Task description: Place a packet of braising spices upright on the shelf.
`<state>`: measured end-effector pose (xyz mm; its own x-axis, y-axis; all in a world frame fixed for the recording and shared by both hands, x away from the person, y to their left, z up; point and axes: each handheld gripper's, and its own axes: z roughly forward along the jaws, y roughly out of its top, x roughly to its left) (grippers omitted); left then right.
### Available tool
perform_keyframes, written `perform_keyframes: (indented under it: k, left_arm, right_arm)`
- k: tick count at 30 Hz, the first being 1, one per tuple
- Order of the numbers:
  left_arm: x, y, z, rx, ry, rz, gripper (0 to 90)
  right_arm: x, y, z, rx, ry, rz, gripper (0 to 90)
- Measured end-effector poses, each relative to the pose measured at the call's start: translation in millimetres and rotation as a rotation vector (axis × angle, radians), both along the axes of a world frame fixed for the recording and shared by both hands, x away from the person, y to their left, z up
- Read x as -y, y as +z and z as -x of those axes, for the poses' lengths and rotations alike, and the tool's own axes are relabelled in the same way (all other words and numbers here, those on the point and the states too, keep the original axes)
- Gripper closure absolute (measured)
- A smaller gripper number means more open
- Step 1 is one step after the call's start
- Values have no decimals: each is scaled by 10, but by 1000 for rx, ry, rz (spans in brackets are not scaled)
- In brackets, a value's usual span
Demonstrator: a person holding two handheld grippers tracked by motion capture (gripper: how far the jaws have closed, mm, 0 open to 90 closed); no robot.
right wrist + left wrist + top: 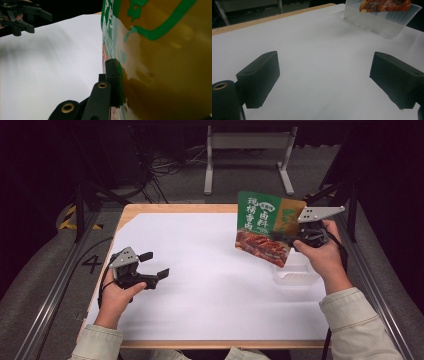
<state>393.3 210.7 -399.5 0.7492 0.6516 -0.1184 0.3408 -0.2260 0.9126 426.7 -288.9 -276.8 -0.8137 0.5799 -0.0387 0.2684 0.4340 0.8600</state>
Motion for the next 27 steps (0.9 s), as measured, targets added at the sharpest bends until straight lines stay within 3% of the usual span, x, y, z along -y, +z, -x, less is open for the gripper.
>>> perform_keyframes:
  k: [8, 27]
  left_arm:
    - [-14, -85, -39, -34, 12, 12, 103]
    - [-2, -122, -53, -51, 5, 19, 108]
  right_arm:
    - [194, 56, -130, 18, -62, 7, 896]
    - [524, 85, -279, 76, -138, 17, 896]
